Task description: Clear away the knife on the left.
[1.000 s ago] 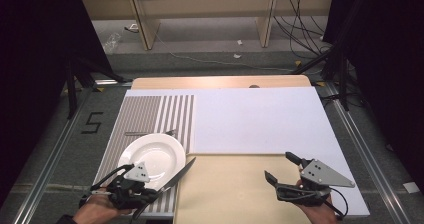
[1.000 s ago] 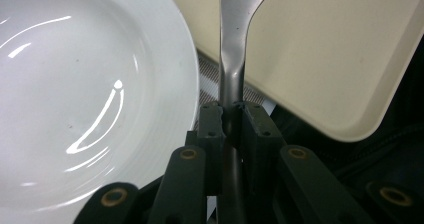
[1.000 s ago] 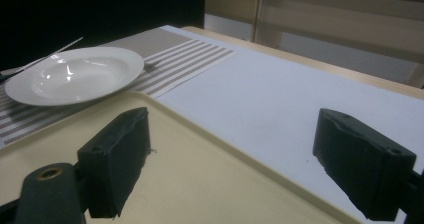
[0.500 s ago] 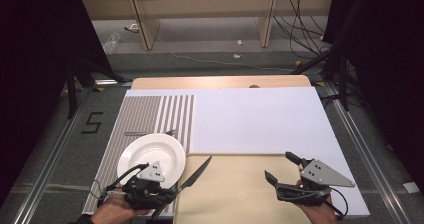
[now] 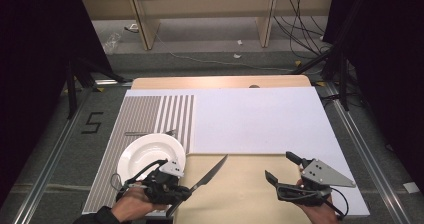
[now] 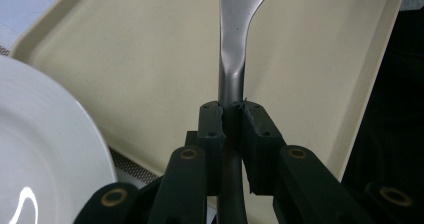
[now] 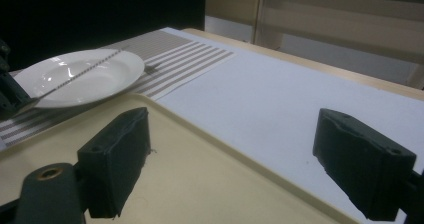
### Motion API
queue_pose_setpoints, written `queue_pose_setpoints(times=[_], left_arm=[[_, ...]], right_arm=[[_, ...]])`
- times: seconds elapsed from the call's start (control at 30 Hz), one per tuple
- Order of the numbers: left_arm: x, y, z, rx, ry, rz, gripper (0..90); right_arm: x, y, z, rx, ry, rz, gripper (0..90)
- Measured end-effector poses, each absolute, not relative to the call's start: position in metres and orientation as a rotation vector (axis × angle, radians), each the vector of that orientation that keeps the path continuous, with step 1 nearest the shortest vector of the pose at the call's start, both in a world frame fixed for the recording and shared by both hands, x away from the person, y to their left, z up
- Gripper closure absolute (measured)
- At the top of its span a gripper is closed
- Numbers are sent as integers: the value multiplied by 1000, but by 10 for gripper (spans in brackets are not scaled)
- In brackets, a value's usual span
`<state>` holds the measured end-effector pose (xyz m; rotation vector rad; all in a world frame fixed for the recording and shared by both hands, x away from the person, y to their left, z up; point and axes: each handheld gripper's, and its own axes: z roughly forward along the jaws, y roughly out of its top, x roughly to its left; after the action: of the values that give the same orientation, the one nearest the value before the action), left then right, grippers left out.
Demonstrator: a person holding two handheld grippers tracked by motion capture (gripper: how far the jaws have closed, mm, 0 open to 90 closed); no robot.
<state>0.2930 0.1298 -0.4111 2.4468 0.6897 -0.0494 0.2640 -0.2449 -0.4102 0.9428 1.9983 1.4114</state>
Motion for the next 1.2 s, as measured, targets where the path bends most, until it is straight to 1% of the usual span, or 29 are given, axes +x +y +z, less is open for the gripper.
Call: queue_pose_setpoints(times=[0.7, 0.97, 1.2], left_arm=[[299, 98, -424, 2491, 670, -115, 793], [298, 84, -437, 2519, 672, -181, 793], [301, 80, -441, 2547, 668, -201, 793]], right_arm=[[265, -244, -411, 947, 1991, 1419, 161], [265, -245, -411, 946, 1994, 1418, 161], [264, -246, -410, 944, 1983, 1422, 161]])
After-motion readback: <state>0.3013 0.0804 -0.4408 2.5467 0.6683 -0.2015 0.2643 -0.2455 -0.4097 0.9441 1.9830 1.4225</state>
